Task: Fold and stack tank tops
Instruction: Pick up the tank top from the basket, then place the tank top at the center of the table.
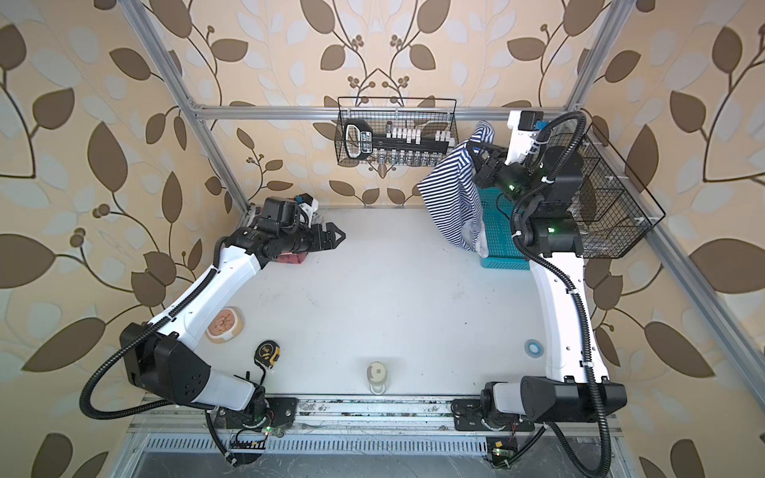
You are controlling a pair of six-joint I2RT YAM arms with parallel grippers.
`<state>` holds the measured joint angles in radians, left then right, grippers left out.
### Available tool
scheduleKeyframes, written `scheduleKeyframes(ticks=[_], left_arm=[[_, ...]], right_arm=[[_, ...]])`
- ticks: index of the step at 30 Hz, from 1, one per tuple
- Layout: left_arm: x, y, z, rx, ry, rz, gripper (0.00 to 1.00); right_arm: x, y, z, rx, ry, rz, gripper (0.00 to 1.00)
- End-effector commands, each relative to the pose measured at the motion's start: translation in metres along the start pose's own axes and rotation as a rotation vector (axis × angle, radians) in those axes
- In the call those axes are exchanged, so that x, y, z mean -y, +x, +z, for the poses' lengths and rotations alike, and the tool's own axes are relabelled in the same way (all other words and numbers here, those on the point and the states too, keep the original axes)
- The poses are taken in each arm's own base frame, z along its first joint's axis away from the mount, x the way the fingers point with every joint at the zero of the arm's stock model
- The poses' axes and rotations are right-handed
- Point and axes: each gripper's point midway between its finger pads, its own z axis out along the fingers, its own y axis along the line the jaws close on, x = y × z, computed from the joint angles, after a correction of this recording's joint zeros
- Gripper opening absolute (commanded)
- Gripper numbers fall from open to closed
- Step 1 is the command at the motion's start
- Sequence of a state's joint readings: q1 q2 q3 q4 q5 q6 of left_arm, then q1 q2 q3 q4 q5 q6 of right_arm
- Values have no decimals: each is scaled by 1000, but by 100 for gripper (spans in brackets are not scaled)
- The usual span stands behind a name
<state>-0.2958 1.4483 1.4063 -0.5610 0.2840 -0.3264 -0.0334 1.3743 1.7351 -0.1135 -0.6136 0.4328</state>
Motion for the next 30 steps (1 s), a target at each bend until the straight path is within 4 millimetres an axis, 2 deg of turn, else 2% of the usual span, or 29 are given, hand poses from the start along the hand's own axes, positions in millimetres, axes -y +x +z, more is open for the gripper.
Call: scheduleKeyframes(ticks=[1, 4, 8, 11, 14, 18, 20, 22, 25, 27, 30], left_arm=[[12, -19, -20, 90, 4, 5, 97], [9, -27, -22, 120, -21, 1, 97], [8, -43, -19, 174, -35, -4, 98], [4, -50, -6, 154, -61, -9, 98], [5, -57, -4, 162, -65, -6, 98], [7, -67, -7, 186, -69, 3, 98], [7, -69, -8, 192, -74, 10, 98], [6, -68, -9, 193, -79, 11, 98], [5, -65, -9, 191, -79, 9, 98], [3, -61, -7, 186, -79, 2, 99], [-3, -51, -4, 167, -86, -9, 98]], right_arm=[[-29, -5, 9, -15, -206, 61, 0], [-24, 10, 25, -53, -256, 107, 0], [-3, 41, 56, -130, -273, 172, 0], [8, 67, 82, -181, -294, 211, 0], [18, 80, 107, -199, -300, 228, 0], [11, 75, 121, -181, -341, 197, 0], [-3, 75, 120, -185, -381, 170, 0], [-14, 85, 114, -214, -398, 154, 0], [-27, 129, 97, -314, -387, 146, 0], [-31, 176, 81, -414, -359, 154, 0], [-34, 258, 46, -594, -286, 177, 1]])
